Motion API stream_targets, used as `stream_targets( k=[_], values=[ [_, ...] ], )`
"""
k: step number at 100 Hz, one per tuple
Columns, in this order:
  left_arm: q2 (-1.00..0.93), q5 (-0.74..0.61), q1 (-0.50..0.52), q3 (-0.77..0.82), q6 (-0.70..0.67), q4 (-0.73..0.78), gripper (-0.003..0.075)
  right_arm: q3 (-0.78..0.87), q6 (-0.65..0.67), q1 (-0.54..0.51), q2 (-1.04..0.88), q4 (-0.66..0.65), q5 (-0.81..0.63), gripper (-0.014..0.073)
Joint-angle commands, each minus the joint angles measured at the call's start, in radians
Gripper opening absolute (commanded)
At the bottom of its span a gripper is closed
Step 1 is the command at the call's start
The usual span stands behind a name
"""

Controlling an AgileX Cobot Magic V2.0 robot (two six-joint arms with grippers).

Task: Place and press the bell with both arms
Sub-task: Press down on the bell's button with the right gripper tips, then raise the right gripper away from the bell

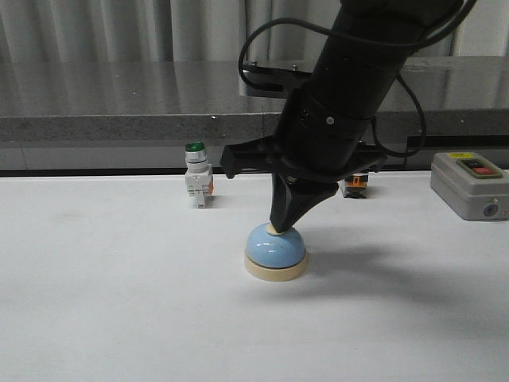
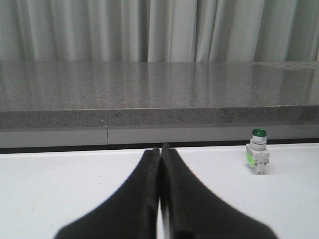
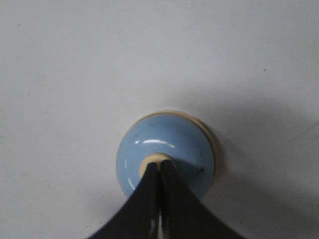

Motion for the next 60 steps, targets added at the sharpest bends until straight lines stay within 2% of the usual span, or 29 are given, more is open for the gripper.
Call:
stream_targets(
  k=[1, 29, 60],
  values=[
    [-0.03, -0.082, 0.003, 0.042, -0.009, -0.006, -0.002, -0.028, -0.008, 0.001, -0.035, 0.009, -0.028, -0.006],
    [-0.03, -0.082, 0.003, 0.042, -0.009, -0.006, -0.002, -0.06, -0.008, 0.0, -0.087, 0.006, 0.026, -0.006],
    [-0.03, -0.082, 0.003, 0.042, -0.009, -0.006, -0.002, -0.054, -0.008, -0.025, -0.289, -0.06, 0.021, -0.006]
  ],
)
